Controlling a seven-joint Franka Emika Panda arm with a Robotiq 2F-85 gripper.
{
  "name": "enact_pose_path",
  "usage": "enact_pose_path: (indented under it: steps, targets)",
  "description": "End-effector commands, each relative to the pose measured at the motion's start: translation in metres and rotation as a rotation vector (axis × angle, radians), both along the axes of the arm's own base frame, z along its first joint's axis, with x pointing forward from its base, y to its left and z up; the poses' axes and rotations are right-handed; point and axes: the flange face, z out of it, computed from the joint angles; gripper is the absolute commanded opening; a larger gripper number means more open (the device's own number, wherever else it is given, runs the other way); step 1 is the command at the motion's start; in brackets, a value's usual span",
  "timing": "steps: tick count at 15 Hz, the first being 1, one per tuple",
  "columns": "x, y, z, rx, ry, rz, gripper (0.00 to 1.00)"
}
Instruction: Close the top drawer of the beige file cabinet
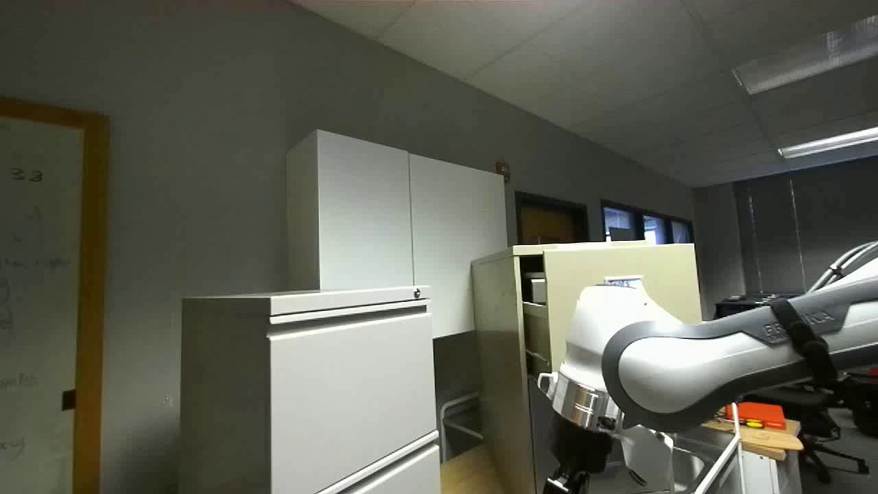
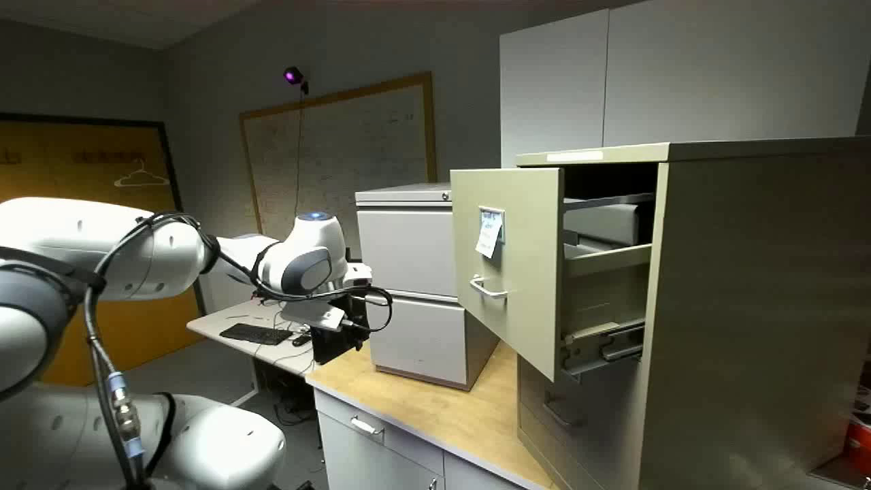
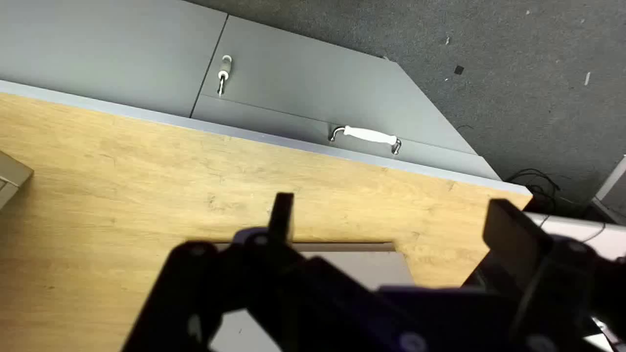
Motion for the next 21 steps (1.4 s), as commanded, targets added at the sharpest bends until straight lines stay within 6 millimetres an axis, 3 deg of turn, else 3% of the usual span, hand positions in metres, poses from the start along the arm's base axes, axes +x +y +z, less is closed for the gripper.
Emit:
enact_pose_path:
  steps: [1,15,21]
  targets:
    - [0.000,0.000,0.001,0.000,0.001,0.000,1.00]
    - [0.006,-0.002,0.002,0.002,-0.020,-0.064,1.00]
    - [0.015,-0.019,0.034,-0.026,-0.197,-0.157,1.00]
